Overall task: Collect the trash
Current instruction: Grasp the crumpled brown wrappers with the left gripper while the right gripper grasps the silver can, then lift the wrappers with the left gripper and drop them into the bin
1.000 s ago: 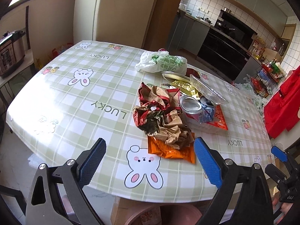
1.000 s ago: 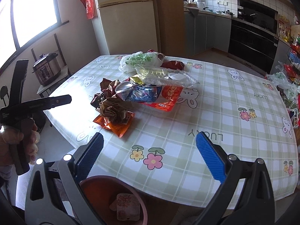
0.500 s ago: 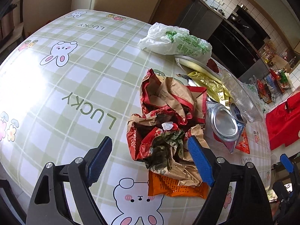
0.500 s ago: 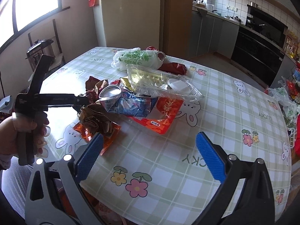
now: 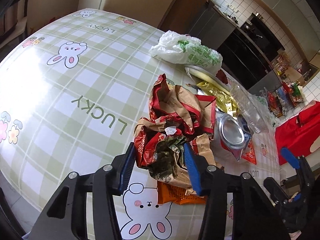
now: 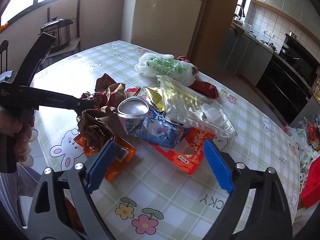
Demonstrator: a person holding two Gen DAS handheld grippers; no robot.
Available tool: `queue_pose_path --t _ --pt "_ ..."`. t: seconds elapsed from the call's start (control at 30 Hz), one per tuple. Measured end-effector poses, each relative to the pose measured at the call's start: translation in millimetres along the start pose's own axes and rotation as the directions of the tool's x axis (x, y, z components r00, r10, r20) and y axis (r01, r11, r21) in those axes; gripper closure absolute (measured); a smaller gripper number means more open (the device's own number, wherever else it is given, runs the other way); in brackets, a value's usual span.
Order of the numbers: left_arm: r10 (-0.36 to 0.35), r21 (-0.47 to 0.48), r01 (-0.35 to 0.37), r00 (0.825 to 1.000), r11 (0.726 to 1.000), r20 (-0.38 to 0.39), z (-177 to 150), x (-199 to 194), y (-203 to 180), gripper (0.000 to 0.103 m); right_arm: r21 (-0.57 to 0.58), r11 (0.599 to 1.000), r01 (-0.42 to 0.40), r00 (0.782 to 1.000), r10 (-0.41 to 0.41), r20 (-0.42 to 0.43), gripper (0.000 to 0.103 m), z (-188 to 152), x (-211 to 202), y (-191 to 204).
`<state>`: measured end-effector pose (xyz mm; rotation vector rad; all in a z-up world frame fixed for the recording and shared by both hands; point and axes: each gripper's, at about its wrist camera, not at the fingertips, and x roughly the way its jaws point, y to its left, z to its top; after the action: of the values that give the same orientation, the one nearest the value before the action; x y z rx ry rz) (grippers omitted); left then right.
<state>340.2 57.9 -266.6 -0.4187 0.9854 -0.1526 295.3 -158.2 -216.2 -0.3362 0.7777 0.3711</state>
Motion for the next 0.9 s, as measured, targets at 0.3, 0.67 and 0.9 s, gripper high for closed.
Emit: queue_pose_path --t 0.3,0.67,0.9 --pt "0.038 -0.006 -0.038 0.986 0.999 0.164 -1 -70 18 0.057 -0.112 0.993 -0.023 1.000 0.024 0.003 0.037 24 36 40" --pt "0.067 -0.049 -0.060 0.983 0.997 0.169 -21 -91 38 0.057 -0.229 0.970 0.086 0.993 -0.100 -0.054 0.049 36 79 63" --pt "0.064 -0.098 -0.049 0.985 0.994 0.158 -31 -104 50 0.057 -0.190 0.980 0.062 0.997 -0.069 -0.032 0.057 37 64 59"
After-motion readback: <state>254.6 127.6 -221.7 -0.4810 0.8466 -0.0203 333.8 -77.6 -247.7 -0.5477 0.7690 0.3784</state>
